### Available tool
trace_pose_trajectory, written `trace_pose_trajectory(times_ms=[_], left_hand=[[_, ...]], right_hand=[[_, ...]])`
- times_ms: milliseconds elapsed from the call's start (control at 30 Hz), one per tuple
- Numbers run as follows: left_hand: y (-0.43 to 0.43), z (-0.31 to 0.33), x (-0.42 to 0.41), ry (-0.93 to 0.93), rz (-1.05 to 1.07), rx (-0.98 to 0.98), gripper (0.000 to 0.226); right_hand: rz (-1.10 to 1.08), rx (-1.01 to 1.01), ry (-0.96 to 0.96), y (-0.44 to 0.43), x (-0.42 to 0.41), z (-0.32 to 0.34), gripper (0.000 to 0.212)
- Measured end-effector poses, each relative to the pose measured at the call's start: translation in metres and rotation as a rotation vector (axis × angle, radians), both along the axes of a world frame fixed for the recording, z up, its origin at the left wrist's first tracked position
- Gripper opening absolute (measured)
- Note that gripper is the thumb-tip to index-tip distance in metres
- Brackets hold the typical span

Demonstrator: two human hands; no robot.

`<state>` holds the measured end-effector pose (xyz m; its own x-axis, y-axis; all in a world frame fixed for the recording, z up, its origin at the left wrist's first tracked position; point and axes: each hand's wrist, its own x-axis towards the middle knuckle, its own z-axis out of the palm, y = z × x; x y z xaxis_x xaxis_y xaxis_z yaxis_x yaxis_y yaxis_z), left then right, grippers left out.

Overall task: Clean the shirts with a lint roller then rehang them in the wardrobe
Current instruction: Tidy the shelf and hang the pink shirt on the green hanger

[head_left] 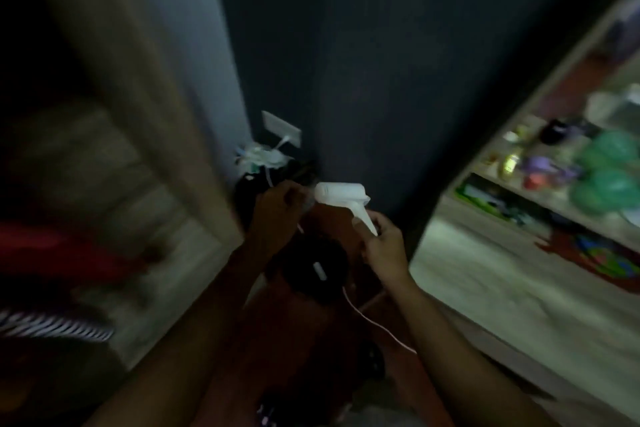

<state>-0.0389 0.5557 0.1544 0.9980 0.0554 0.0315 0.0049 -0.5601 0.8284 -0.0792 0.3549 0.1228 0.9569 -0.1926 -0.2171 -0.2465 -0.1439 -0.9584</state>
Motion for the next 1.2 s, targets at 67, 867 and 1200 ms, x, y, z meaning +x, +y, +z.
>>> trace_pose_trajectory(times_ms=[67, 867, 1200], left_hand=[[-0.065, -0.012, 0.019, 0.084, -0.102, -0.002, 0.025], [-0.429, -0.223, 0.098, 0.236, -0.550, 0.686, 0.063], [-0.427, -0.232, 0.103, 0.253, -0.597, 0.810, 0.066]], right_hand=[[-0.154, 0.007, 0.014, -0.051, -0.008, -0.013, 0.013], [-0.685, -0.044, 0.267, -0.346, 0.002, -0.168, 0.026], [-0.566, -0.145, 0.351, -0.339, 0.030, -0.191, 0.027]])
